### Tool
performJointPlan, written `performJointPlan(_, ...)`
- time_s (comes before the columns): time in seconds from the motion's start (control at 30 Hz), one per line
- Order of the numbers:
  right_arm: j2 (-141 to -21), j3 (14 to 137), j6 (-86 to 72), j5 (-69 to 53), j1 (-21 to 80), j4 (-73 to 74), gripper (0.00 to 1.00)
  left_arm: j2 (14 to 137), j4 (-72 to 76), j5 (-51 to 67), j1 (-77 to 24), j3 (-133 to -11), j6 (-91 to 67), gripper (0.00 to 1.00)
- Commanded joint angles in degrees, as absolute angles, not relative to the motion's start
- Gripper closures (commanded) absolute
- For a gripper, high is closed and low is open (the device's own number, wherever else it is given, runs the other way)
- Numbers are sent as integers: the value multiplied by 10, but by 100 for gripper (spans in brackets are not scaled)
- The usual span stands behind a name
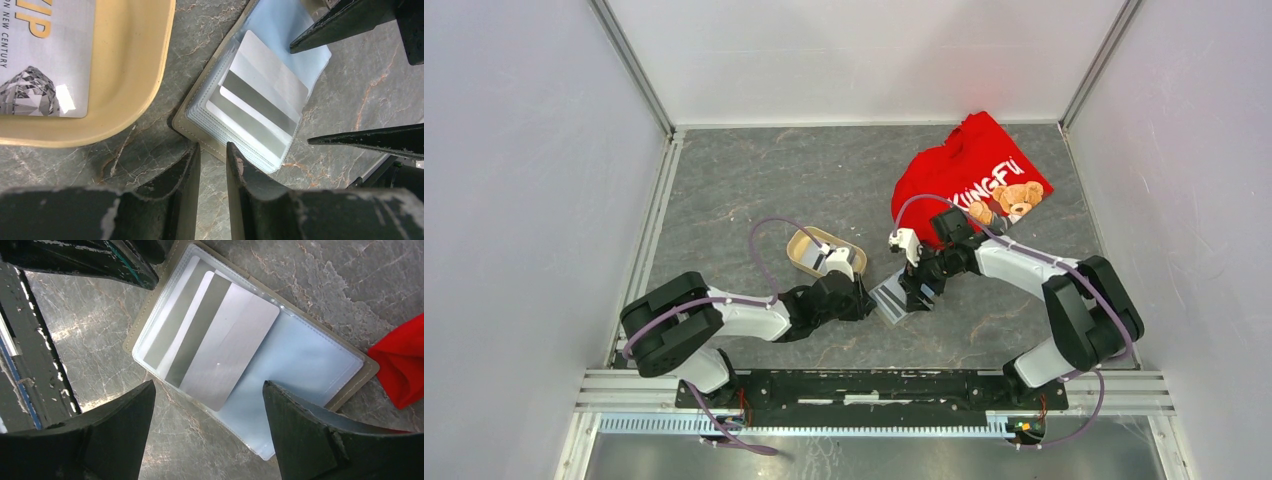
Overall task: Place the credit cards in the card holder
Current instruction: Insert the credit card into the card holder.
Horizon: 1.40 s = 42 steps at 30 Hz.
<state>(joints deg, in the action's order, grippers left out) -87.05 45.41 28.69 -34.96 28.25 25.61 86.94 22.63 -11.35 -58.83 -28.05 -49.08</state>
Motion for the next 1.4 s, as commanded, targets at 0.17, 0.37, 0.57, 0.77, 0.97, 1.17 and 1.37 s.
performJointPlan(0.17, -896, 471, 256, -431, 263, 262, 23, 857, 268, -103, -583, -269, -518, 68)
performJointPlan(0.37, -906, 477, 279, -479, 281, 288, 39, 881, 287, -87, -579, -271, -521, 68)
performJointPlan(0.57, -898, 478, 294, -508, 303, 294, 40, 889, 297, -80, -577, -271, -523, 68)
performJointPlan(0.77, -892, 490, 298, -482, 271, 290, 39, 878, 292, -81, -573, -267, -520, 68)
performJointPlan(0.97, -843, 466, 334, -461, 245, 277, 44, 862, 295, -72, -565, -260, -511, 68)
performJointPlan(1.17, -873, 467, 319, -418, 266, 259, 99, 861, 301, -62, -565, -262, -505, 68)
performJointPlan(1.37, -911, 470, 294, -337, 287, 248, 100, 880, 316, -39, -565, -263, -510, 68)
